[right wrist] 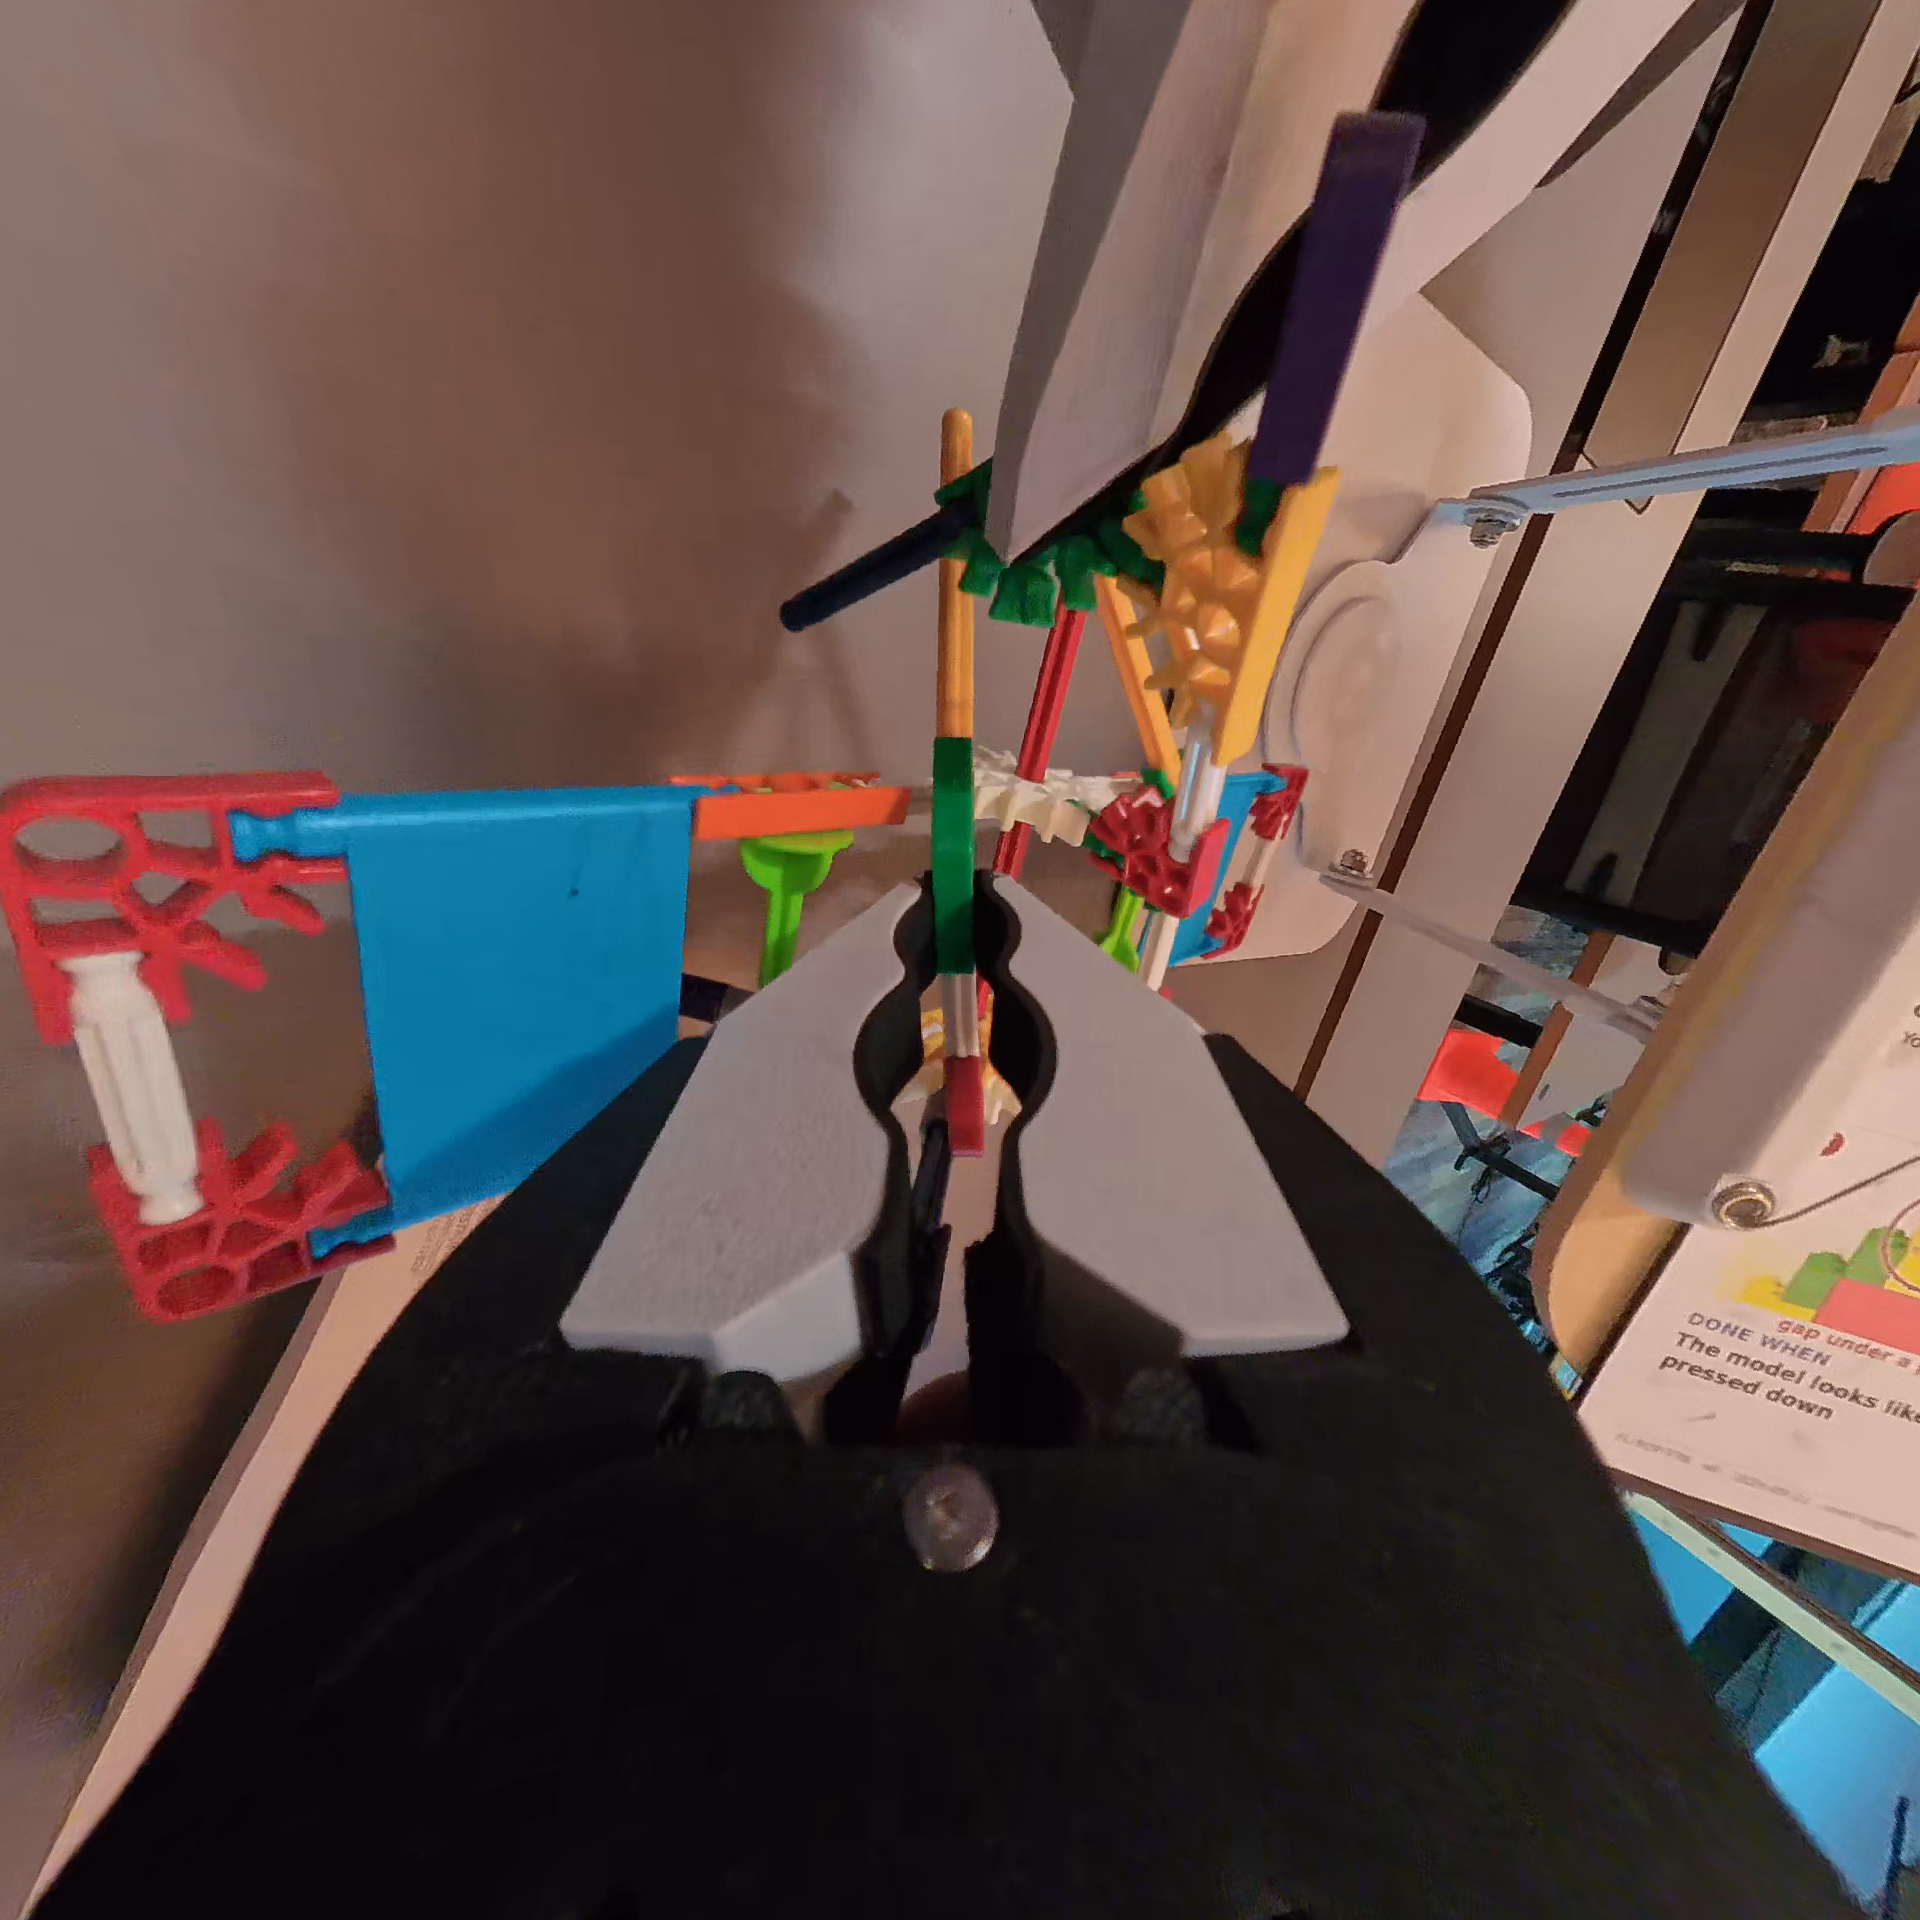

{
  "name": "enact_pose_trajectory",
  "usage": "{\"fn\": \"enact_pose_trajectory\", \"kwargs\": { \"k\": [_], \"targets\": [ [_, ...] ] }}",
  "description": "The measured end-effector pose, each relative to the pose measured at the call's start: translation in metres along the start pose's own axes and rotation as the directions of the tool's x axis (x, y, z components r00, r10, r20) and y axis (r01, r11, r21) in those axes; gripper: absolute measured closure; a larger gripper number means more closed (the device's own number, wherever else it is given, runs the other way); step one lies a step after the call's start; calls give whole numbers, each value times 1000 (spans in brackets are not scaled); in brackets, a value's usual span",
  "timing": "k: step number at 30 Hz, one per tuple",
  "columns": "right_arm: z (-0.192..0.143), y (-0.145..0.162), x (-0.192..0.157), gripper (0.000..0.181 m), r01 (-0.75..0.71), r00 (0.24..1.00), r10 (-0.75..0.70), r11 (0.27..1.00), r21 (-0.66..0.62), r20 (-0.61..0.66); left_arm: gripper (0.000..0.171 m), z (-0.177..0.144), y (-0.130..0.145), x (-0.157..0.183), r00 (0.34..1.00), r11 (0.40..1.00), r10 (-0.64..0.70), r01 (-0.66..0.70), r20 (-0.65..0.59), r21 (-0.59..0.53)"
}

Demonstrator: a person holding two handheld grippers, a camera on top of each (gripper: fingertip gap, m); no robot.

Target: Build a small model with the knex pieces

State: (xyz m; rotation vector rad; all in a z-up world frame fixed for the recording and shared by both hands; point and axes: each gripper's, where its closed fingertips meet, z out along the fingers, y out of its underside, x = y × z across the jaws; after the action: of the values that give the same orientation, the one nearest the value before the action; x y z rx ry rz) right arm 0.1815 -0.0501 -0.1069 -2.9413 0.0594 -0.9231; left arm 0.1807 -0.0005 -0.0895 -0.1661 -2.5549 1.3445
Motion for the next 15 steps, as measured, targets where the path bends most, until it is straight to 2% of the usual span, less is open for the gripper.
{"fn": "enact_pose_trajectory", "kwargs": {
  "k": [4, 10, 15],
  "targets": [
    [-1, 3, -2, 178, 28, 1000, -28, 1000, -3, 6, 169, 0, -2, -2, 1000, 1000, -1, 1, 10, 6],
    [-1, 2, -9, 178, 60, 998, -60, 998, -8, 26, 169, 0, 7, -2, 991, 991, 108, -101, 79, -92],
    [-5, 0, -2, 178, 22, 1000, -22, 1000, 18, 14, 169, -3, 2, -1, 992, 993, 96, -89, 86, -76]
  ]
}}
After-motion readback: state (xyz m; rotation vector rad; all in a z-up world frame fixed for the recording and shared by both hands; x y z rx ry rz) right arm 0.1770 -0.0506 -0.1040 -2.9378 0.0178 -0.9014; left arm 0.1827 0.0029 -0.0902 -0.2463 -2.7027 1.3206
